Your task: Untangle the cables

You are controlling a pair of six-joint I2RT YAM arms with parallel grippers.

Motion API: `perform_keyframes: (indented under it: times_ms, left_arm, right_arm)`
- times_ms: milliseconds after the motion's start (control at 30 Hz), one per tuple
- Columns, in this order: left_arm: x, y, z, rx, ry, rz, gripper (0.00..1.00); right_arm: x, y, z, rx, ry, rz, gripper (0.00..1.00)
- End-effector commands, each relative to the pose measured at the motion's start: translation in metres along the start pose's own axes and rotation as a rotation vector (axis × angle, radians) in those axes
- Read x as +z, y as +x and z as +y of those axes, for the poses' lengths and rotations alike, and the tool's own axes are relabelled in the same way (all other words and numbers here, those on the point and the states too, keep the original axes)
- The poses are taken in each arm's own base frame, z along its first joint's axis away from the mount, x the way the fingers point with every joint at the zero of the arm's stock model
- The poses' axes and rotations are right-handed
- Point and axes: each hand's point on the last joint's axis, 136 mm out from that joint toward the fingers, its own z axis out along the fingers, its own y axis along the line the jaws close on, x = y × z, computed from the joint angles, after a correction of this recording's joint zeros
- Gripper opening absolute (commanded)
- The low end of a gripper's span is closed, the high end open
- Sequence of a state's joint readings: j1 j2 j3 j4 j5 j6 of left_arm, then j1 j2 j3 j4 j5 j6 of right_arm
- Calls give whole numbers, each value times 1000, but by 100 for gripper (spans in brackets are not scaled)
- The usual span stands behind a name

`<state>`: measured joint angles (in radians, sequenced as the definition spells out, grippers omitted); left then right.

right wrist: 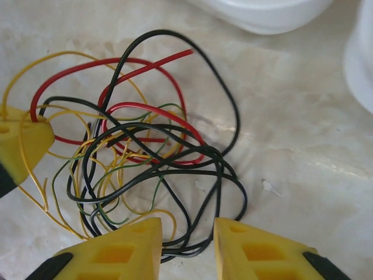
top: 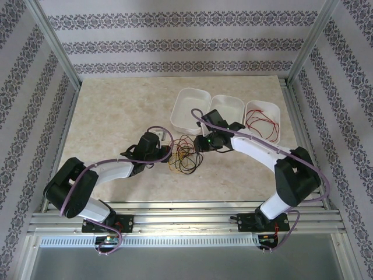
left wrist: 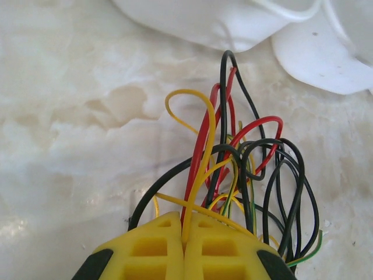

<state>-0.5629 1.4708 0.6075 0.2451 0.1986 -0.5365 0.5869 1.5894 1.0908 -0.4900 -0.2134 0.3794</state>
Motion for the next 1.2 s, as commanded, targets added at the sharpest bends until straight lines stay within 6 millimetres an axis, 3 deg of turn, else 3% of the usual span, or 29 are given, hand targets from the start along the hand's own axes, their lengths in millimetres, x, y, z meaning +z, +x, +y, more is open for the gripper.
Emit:
perform_keyframes:
  times_ms: [0,467,1167]
  left_arm:
    - [-4,-8,-12,157,32,-6,0]
    - [-4,-11,-15,174,47,-21,0]
    - [-5,-12,-20,162,72,-27,0]
  right_arm:
    - [-1,-20,23,-78,-100,-41,30]
    - [43,-18,13,-99,-91,-10,31]
    - [61,-21,-4,-162,-1,11,39]
